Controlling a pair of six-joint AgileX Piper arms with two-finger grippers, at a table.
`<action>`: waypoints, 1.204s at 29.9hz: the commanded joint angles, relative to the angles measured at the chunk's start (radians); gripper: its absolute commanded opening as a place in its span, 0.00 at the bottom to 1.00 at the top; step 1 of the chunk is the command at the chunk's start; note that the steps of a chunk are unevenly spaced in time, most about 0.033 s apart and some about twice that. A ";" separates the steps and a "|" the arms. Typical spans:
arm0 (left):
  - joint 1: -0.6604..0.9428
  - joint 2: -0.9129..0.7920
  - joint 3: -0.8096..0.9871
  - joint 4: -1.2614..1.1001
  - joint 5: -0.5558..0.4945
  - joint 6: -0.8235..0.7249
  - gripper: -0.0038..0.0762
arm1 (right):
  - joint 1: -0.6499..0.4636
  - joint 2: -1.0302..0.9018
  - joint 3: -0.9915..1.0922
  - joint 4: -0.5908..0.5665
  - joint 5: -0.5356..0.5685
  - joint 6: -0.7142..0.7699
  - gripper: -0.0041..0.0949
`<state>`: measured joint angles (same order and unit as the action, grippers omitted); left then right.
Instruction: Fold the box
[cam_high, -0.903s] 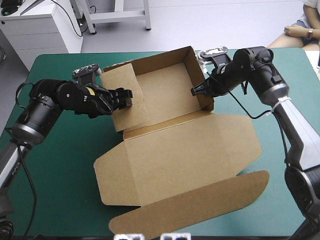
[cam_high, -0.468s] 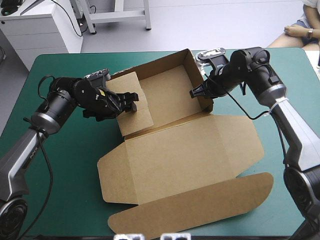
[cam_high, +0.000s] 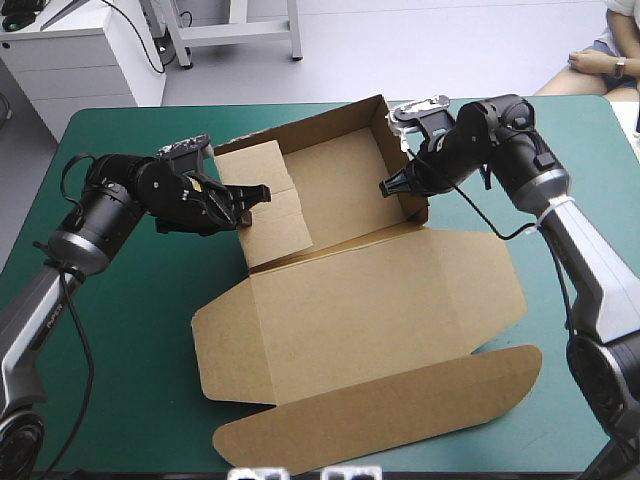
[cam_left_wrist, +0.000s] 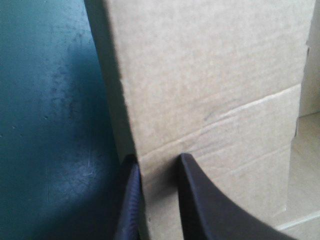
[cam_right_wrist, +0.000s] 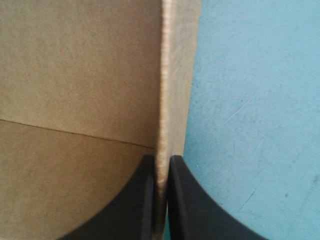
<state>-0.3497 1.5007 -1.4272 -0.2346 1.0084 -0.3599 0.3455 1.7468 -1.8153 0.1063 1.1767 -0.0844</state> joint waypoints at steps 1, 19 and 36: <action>-0.005 -0.072 -0.041 0.011 -0.051 -0.001 0.04 | 0.005 -0.051 -0.034 0.071 -0.043 -0.003 0.03; -0.005 -0.178 -0.064 0.186 -0.019 0.020 0.04 | 0.005 -0.051 -0.034 0.010 -0.036 0.024 0.03; -0.005 -0.118 -0.064 0.248 0.052 0.019 0.62 | 0.005 -0.051 -0.032 0.014 -0.014 0.022 0.03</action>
<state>-0.3506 1.4119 -1.4555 -0.0275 1.0948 -0.3429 0.3525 1.7468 -1.8163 0.1074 1.1915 -0.0550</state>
